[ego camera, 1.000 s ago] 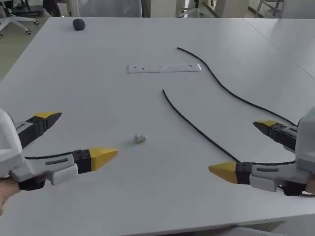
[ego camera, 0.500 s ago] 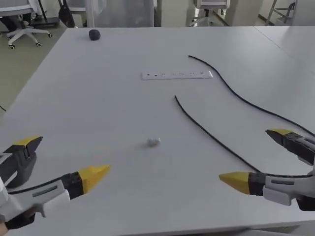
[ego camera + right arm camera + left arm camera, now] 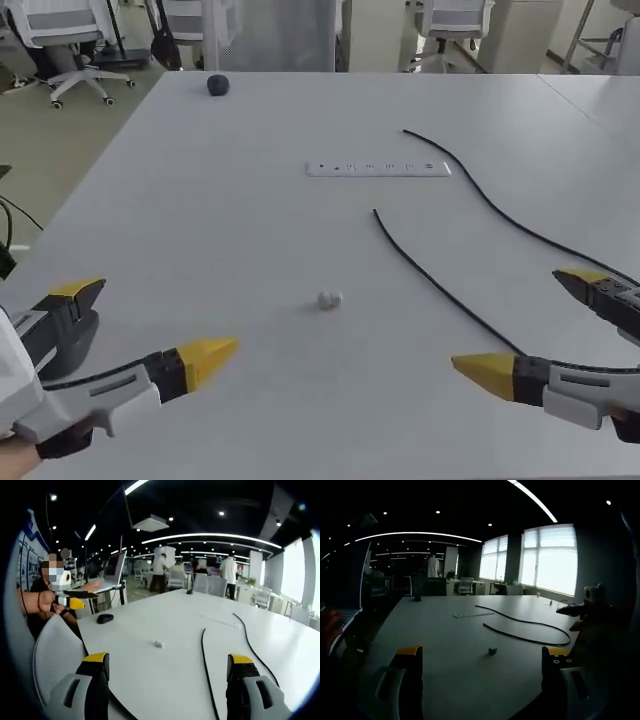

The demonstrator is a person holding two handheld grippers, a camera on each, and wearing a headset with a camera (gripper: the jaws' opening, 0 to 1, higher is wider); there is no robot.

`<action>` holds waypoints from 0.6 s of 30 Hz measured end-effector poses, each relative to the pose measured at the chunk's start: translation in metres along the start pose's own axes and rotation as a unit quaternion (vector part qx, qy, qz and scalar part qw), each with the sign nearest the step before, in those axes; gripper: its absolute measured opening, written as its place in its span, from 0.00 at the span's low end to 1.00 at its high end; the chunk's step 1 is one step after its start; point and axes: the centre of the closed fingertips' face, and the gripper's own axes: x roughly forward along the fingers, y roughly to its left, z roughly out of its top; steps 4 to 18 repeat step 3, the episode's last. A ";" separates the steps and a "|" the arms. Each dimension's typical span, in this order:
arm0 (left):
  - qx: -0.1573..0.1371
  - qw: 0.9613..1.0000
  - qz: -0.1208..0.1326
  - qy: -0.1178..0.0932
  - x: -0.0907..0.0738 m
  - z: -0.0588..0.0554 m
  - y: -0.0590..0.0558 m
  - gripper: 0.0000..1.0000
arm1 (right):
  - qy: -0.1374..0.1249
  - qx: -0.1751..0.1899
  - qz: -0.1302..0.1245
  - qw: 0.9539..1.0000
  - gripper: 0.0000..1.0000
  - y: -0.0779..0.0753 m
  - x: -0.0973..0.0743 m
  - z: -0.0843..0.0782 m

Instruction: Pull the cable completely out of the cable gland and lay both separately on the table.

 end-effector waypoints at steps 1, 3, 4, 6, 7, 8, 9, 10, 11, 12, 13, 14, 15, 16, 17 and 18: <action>0.001 1.000 -0.001 0.000 0.000 0.000 -0.001 0.99 | -0.001 -0.003 -0.004 1.000 0.99 -0.002 0.000 0.001; 0.004 1.000 -0.002 0.005 0.000 -0.001 0.000 0.99 | -0.003 -0.003 -0.002 1.000 0.99 -0.003 0.001 0.003; 0.004 1.000 -0.002 0.005 0.000 -0.001 0.000 0.99 | -0.003 -0.003 -0.002 1.000 0.99 -0.003 0.001 0.003; 0.004 1.000 -0.002 0.005 0.000 -0.001 0.000 0.99 | -0.003 -0.003 -0.002 1.000 0.99 -0.003 0.001 0.003; 0.004 1.000 -0.002 0.005 0.000 -0.001 0.000 0.99 | -0.003 -0.003 -0.002 1.000 0.99 -0.003 0.001 0.003; 0.004 1.000 -0.002 0.005 0.000 -0.001 0.000 0.99 | -0.003 -0.003 -0.002 1.000 0.99 -0.003 0.001 0.003; 0.004 1.000 -0.002 0.005 0.000 -0.001 0.000 0.99 | -0.003 -0.003 -0.002 1.000 0.99 -0.003 0.001 0.003; 0.004 1.000 -0.002 0.005 0.000 -0.001 0.000 0.99 | -0.003 -0.003 -0.002 1.000 0.99 -0.003 0.001 0.003; 0.004 1.000 -0.002 0.005 0.000 -0.001 0.000 0.99 | -0.003 -0.003 -0.002 1.000 0.99 -0.003 0.001 0.003; 0.004 1.000 -0.002 0.005 0.000 -0.001 0.000 0.99 | -0.003 -0.003 -0.002 1.000 0.99 -0.003 0.001 0.003; 0.004 1.000 -0.002 0.005 0.000 -0.001 0.000 0.99 | -0.003 -0.003 -0.002 1.000 0.99 -0.003 0.001 0.003; 0.004 1.000 -0.002 0.005 0.000 -0.001 0.000 0.99 | -0.003 -0.003 -0.002 1.000 0.99 -0.003 0.001 0.003; 0.004 1.000 -0.002 0.005 0.000 -0.001 0.000 0.99 | -0.003 -0.003 -0.002 1.000 0.99 -0.003 0.001 0.003; 0.004 1.000 -0.002 0.005 0.000 -0.001 0.000 0.99 | -0.003 -0.003 -0.002 1.000 0.99 -0.003 0.001 0.003; 0.004 1.000 -0.002 0.005 0.000 -0.001 0.000 0.99 | -0.003 -0.003 -0.002 1.000 0.99 -0.003 0.001 0.003; 0.004 1.000 -0.002 0.005 0.000 -0.001 0.000 0.99 | -0.003 -0.003 -0.002 1.000 0.99 -0.003 0.001 0.003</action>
